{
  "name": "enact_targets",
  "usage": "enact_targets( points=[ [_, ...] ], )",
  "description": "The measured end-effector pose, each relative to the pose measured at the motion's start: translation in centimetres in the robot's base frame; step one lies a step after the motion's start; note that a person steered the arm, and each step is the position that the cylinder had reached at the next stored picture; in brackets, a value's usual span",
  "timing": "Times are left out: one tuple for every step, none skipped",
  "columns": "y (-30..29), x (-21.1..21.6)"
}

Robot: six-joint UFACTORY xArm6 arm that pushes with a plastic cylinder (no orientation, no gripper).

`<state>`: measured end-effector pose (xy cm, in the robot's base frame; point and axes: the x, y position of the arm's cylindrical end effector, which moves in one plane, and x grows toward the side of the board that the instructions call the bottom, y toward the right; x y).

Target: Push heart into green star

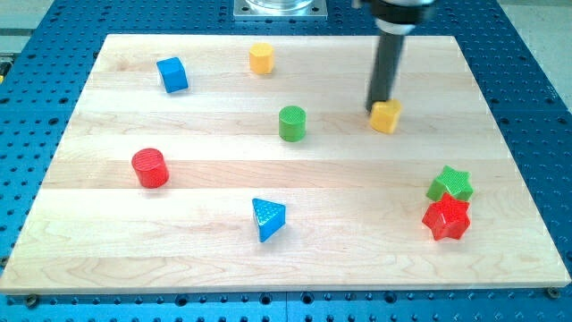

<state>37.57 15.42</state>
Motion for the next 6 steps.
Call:
enact_targets(
  points=[
    [1.0, 4.6],
    [0.2, 3.5],
    [2.0, 6.1],
    [2.1, 6.7],
    [2.5, 5.2],
    [0.0, 11.1]
  ],
)
